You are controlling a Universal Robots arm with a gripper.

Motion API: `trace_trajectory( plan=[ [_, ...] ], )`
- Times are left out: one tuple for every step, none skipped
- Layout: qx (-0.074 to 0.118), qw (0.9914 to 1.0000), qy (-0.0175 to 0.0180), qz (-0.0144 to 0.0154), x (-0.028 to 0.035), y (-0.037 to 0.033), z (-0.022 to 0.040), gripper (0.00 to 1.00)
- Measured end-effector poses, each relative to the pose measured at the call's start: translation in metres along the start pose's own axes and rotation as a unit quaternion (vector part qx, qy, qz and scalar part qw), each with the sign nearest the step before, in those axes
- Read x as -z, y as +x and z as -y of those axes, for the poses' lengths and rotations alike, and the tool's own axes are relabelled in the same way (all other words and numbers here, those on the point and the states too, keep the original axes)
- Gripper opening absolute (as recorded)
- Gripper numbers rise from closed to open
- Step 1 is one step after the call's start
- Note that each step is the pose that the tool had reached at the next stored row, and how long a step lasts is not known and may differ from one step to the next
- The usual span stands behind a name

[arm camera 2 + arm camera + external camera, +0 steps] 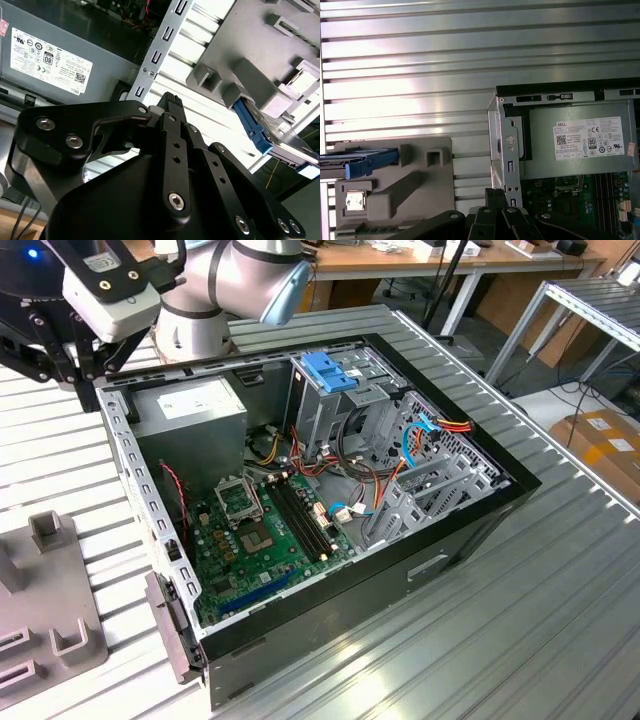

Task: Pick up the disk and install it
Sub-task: 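Reach for the disk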

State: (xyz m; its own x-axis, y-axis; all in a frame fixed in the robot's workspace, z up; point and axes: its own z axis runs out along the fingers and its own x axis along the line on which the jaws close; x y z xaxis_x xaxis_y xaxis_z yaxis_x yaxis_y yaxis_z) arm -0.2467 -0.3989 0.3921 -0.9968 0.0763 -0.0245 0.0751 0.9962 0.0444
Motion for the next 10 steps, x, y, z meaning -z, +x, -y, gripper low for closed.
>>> trace_trajectory(
  plan=[
    [0.000, 1.00000, 0.0000, 0.0000, 0.0000, 0.0016, 0.0001, 0.11],
    [0.000, 1.00000, 0.0000, 0.0000, 0.0001, 0.0062, 0.0005, 0.11],
    [0.000, 1.00000, 0.0000, 0.0000, 0.0001, 0.0089, 0.0007, 0.11],
    [0.000, 1.00000, 0.0000, 0.0000, 0.0001, 0.0107, 0.0008, 0.11],
    [0.000, 1.00000, 0.0000, 0.0000, 0.0002, 0.0153, 0.0012, 0.11],
    [0.000, 1.00000, 0.0000, 0.0000, 0.0002, 0.0201, 0.0015, 0.11],
    [0.000, 1.00000, 0.0000, 0.0000, 0.0003, 0.0246, 0.0019, 0.11],
    [0.000, 1.00000, 0.0000, 0.0000, 0.0003, 0.0297, 0.0022, 0.11],
    [0.000, 1.00000, 0.0000, 0.0000, 0.0004, 0.0351, 0.0027, 0.11],
    [0.000, 1.00000, 0.0000, 0.0000, 0.0004, 0.0405, 0.0031, 0.11]
  ],
)
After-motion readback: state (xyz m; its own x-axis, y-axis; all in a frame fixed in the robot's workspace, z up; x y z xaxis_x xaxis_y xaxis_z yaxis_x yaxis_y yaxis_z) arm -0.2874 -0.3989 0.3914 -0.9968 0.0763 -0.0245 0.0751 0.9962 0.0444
